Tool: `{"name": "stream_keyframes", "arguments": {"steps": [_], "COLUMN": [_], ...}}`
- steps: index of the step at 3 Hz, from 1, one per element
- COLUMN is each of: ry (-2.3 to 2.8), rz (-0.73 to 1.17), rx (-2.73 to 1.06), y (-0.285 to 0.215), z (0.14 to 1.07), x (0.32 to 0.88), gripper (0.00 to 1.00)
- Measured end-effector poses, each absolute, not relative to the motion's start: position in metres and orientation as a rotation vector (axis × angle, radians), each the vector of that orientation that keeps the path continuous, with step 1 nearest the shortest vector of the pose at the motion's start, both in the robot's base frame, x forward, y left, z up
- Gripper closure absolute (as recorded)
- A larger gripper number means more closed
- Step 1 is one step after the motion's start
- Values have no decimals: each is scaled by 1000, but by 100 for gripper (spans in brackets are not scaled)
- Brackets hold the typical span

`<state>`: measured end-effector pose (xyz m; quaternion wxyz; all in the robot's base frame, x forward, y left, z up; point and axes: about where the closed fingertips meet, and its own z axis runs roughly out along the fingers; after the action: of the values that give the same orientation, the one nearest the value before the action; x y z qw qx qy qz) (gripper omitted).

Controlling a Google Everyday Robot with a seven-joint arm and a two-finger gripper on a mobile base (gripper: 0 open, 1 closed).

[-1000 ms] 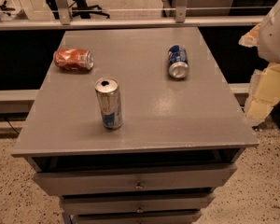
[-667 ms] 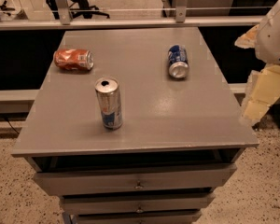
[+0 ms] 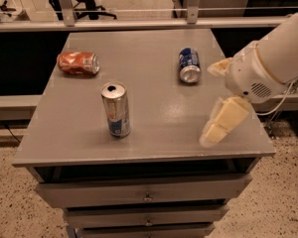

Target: Knock redbull can over

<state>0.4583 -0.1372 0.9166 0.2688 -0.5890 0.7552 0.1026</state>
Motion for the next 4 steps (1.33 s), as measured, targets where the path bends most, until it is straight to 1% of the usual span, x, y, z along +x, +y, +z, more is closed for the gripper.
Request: {"name": "stream_keyframes", "arguments": {"steps": [2, 4], "ry": [1830, 1718], "rz": [581, 755], "rx": [-1421, -1299], "y": [-46, 17], "z": [869, 864], "x": [490, 508], "gripper": [0, 0]}}
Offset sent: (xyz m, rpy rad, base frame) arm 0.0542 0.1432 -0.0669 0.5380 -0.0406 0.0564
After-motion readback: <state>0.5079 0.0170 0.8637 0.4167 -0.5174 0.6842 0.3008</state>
